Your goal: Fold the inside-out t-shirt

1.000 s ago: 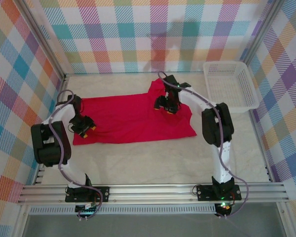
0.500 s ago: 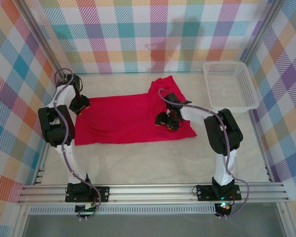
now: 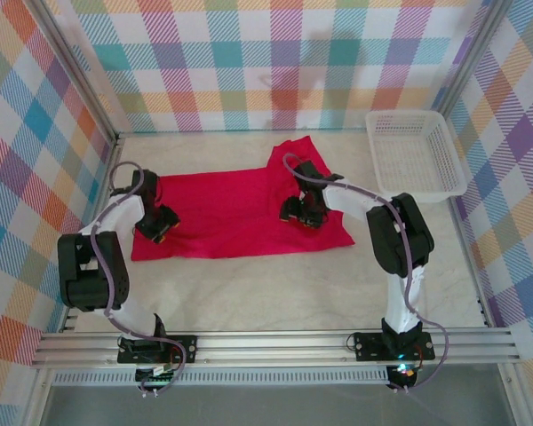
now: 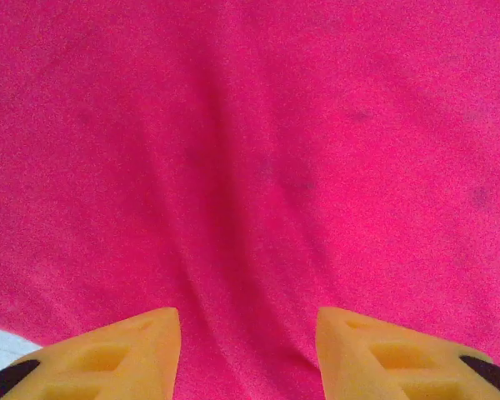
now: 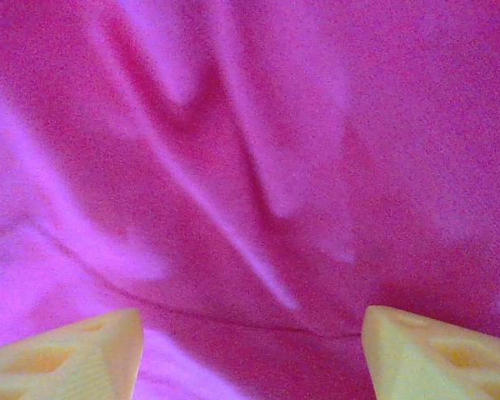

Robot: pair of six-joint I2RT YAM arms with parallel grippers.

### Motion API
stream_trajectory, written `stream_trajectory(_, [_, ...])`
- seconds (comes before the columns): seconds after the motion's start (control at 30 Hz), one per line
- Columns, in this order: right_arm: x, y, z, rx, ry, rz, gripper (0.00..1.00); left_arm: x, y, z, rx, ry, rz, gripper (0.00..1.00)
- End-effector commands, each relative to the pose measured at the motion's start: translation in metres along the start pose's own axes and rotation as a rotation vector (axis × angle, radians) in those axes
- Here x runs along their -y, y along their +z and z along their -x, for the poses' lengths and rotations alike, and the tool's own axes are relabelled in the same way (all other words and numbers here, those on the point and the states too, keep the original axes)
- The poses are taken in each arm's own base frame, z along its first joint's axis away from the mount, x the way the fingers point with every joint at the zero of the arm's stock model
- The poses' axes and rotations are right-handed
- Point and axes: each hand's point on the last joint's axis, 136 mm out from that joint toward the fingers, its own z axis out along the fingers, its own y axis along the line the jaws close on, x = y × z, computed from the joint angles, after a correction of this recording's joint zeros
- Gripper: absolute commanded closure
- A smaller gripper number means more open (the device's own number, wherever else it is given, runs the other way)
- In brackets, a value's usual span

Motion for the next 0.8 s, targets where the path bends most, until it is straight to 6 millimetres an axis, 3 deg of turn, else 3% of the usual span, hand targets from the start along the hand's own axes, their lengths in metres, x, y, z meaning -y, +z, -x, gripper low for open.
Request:
stream_trajectory(0.0, [0.048,0.018,-0.042,-0.119,0.046,-0.145,0.30,-0.022,0.022,0.010,-0.018,-0.086,0.014,0.53])
stream_trajectory(0.13, [0.081,0.018,-0.092,-0.189,0.096,-0.189,0.30,-0.055,0.033,0.013,-0.044,-0.157,0.063,0.54])
stream_trajectory(0.3, [0.107,0.003,-0.152,-0.251,0.061,-0.258,0.30,-0.072,0.019,-0.005,-0.041,-0.159,0.078,0.54])
stream_trajectory(0.43, [0.109,-0.018,-0.170,-0.243,0.031,-0.264,0.30,-0.085,-0.007,-0.026,-0.019,-0.135,0.073,0.54])
stream_trajectory(0.57, [0.085,-0.052,-0.139,-0.129,-0.033,-0.219,0.29,-0.073,-0.045,-0.018,0.078,-0.137,-0.013,0.54])
stream_trajectory(0.67, [0.051,-0.081,-0.089,0.013,-0.080,-0.150,0.24,-0.041,-0.073,-0.002,0.141,-0.112,-0.126,0.53])
stream_trajectory(0.77, [0.040,-0.098,-0.029,0.147,-0.053,-0.136,0.23,0.003,-0.085,0.017,0.163,-0.013,-0.174,0.48])
